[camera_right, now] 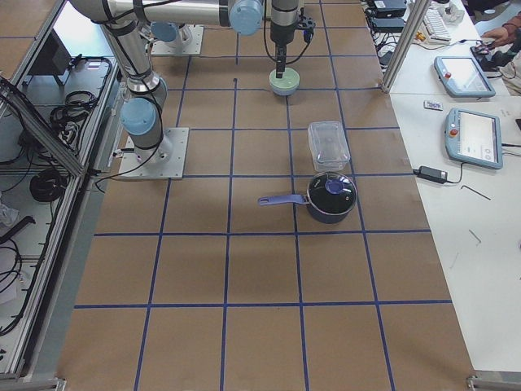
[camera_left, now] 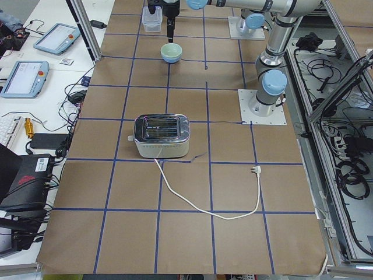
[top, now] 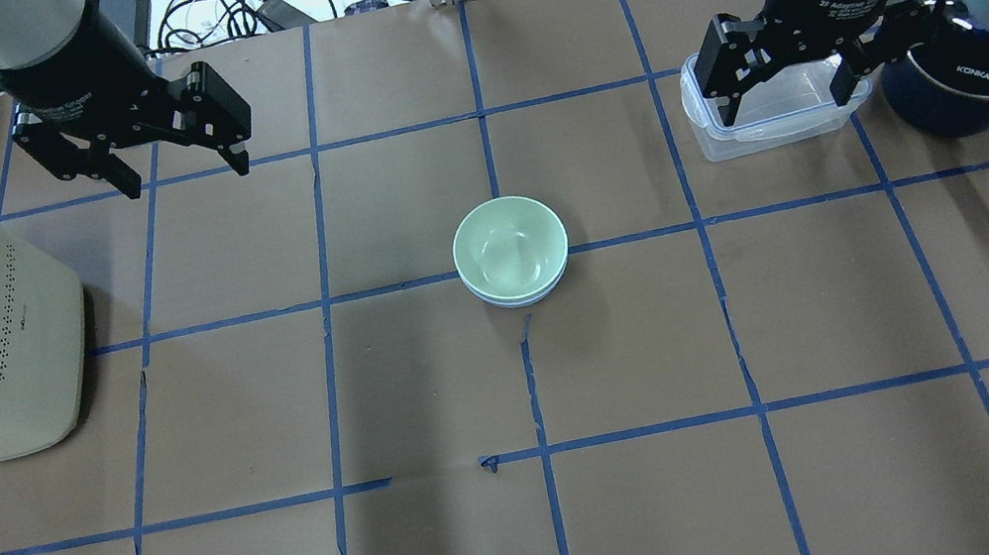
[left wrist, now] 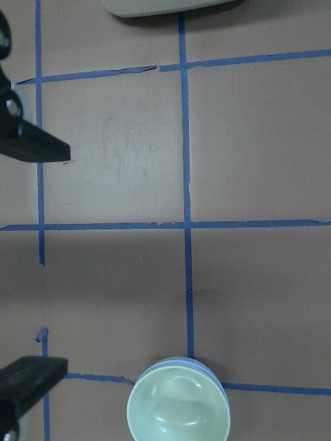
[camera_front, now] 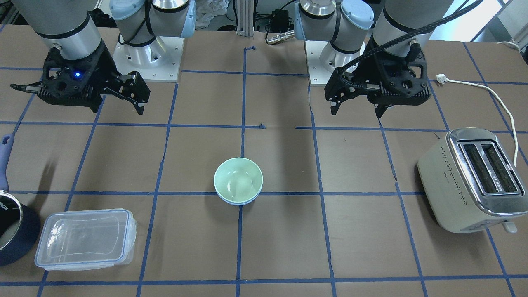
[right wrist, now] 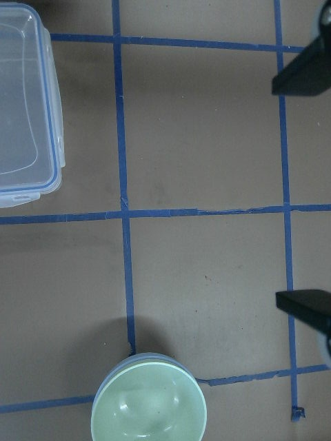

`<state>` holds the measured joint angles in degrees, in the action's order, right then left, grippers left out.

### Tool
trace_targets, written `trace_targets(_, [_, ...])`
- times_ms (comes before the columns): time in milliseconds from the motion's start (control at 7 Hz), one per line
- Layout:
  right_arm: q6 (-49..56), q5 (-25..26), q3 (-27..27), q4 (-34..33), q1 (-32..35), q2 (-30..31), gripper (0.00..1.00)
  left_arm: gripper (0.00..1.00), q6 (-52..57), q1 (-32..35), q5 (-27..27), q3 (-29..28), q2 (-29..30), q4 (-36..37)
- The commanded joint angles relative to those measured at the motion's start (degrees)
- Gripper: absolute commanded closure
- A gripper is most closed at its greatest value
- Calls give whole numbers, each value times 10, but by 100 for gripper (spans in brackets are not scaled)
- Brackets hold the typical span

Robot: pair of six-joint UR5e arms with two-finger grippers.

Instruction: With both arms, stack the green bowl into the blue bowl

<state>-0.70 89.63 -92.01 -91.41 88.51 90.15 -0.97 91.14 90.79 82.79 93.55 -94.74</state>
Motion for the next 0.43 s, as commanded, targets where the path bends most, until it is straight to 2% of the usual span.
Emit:
trace_targets(0, [0,-2,2,-2,1,1,0,0,0,0,0,0,0,0])
trace_targets(286, [0,-2,1,-3,0,0,0,0,0,0,0,-1,0,1])
